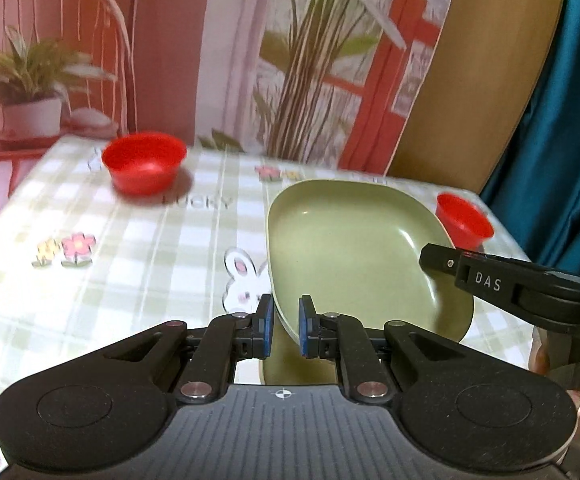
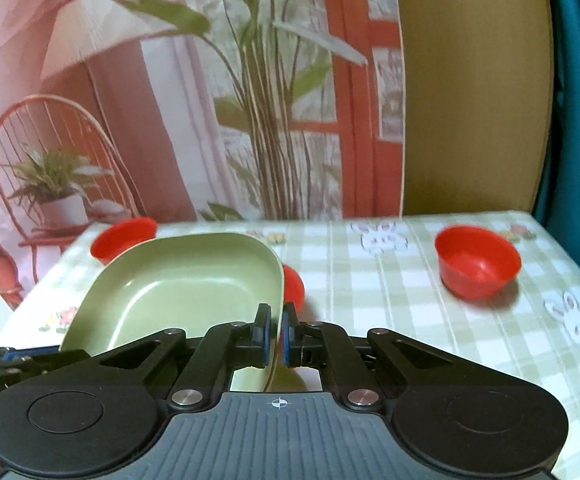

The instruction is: Organize plates and bowls

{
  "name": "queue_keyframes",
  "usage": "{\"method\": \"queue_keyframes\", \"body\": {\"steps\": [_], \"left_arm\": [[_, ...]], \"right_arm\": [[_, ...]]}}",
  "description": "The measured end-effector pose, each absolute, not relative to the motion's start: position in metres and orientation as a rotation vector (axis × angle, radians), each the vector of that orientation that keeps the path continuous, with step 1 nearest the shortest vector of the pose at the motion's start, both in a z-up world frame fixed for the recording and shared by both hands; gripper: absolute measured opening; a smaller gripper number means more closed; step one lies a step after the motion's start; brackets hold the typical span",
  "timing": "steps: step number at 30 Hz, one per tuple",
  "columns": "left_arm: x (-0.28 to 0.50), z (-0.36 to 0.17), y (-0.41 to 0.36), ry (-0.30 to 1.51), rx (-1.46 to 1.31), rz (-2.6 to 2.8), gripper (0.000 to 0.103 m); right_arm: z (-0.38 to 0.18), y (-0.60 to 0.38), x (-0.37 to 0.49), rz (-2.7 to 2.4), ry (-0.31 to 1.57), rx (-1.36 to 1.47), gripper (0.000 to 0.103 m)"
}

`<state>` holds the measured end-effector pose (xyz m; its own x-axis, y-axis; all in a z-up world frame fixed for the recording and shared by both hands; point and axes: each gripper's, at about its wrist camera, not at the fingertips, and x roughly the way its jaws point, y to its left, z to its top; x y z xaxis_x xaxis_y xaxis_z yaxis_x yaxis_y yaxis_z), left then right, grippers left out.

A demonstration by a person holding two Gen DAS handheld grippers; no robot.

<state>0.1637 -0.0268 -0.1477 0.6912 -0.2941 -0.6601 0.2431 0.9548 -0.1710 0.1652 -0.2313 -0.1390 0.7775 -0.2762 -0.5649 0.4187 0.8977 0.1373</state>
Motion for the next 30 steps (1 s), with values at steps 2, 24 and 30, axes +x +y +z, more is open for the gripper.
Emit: {"method": "queue_keyframes", "body": {"steps": [2, 24, 30], "left_arm": [[0.161, -0.158, -0.026, 0.773, -0.081, -0.301, 0.014], [0.152, -0.184, -0.025, 0.832, -0.085, -0.246, 0.014], [0.153, -0.186, -0.023, 0.829, -0.099, -0.241, 0.015]], "right_arm": [[-0.15, -0.232, 0.161, -0.392, 0.589, 0.273, 0.005], [-0.192, -0.223, 0.144, -0.406, 0.678, 0.306, 0.005], [-0.193, -0.222, 0.145, -0.407, 0.675, 0.29, 0.007]]}}
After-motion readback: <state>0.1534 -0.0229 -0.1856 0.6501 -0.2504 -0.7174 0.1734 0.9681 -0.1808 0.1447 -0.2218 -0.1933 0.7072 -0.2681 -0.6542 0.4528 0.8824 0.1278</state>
